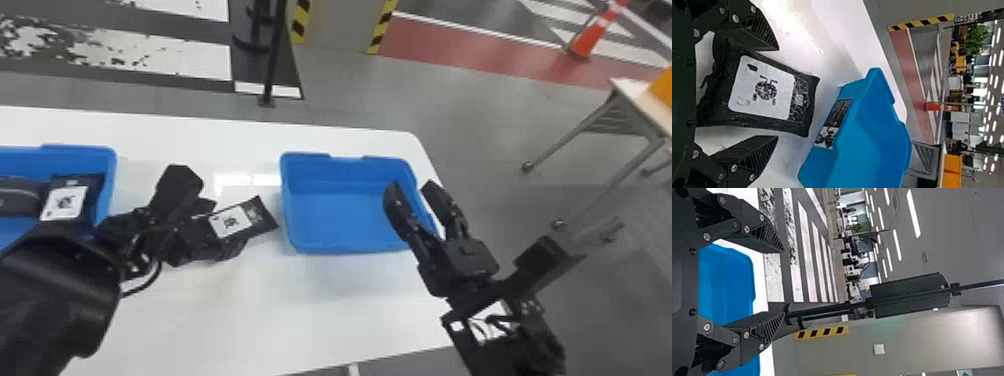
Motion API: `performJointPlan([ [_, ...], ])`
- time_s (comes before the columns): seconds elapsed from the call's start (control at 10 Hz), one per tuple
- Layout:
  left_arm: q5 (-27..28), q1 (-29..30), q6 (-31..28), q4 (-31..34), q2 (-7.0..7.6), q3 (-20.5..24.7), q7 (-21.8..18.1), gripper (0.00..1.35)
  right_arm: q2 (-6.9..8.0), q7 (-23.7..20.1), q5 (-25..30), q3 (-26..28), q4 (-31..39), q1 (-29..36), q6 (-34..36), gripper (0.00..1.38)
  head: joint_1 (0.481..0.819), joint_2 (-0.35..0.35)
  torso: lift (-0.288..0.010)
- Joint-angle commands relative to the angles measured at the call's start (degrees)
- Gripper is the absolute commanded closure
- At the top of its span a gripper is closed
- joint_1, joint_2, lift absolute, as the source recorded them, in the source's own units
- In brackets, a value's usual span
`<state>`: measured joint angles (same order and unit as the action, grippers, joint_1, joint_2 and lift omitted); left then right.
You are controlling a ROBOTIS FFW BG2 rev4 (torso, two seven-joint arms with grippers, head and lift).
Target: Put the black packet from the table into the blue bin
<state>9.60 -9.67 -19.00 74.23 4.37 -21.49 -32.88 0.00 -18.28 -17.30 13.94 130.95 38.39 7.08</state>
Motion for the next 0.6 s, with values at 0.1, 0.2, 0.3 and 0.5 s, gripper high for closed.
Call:
performJointPlan([
  [0.1, 1.0, -0.5, 0.0, -0.6, 0.11, -0.7, 0.2, 0.96, 0.05, 0.0, -0.2, 0.0, 0.0, 0.1, -0.1, 0.5, 0.695, -0.322, -0.11],
  [0.2, 1.3, -0.5, 2.7, -0.6, 0.2, -0.7, 0.2, 1.21, 0.05, 0.0, -0.4, 0.0, -0.1, 0.3, -0.1, 0.5, 0.695, -0.323, -0.11],
  [0.3, 2.6, -0.5, 7.2, -0.6, 0.28, -0.8, 0.2, 1.22, 0.05, 0.0, -0.4, 0.0, -0.1, 0.4, -0.1, 0.5, 0.695, -0.324, -0.11],
  [0.5, 2.6, -0.6, 10.3, 0.1, 0.55, -0.8, -0.4, 1.22, 0.05, 0.0, -0.6, 0.1, -0.1, 0.6, -0.1, 0.5, 0.695, -0.336, -0.11],
])
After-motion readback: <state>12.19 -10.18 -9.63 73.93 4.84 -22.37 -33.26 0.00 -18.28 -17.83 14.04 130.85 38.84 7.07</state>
